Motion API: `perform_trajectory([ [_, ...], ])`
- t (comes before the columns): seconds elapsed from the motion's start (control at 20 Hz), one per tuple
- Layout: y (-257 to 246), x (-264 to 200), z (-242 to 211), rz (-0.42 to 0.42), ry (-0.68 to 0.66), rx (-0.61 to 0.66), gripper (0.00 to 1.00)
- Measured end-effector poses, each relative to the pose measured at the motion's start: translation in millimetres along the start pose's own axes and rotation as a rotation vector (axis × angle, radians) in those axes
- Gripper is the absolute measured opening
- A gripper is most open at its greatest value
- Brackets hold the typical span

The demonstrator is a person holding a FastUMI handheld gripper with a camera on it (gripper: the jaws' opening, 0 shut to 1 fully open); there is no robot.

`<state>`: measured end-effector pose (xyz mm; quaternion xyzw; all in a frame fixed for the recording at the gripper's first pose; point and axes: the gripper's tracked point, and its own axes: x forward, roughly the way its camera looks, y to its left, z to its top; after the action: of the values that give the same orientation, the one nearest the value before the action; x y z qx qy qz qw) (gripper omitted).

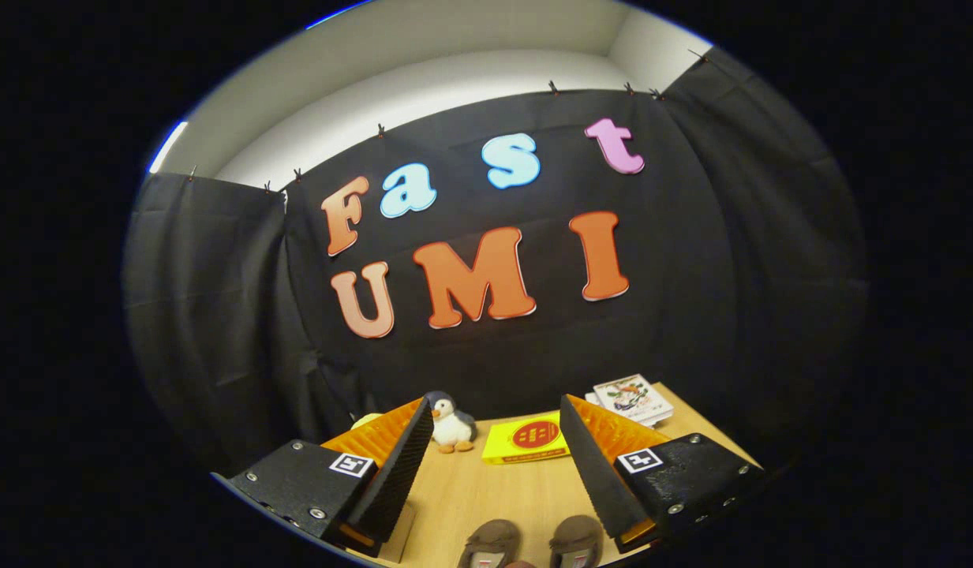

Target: Open the storage box then place both shoes into the box .Put the left shoe in first, then the right shoe, with the right side of both shoes facing outward in a uniform manner.

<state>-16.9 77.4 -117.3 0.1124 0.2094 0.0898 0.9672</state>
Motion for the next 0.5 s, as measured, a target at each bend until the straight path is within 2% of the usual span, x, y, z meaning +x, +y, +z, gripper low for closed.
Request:
perform_trajectory([
  [0.25, 54.3, 4.1, -92.0, 0.196, 0.311, 0.124, 0.96],
  [0.5, 81.4, 3.1, -150.6, 0.268, 0.464, 0.134, 0.96],
])
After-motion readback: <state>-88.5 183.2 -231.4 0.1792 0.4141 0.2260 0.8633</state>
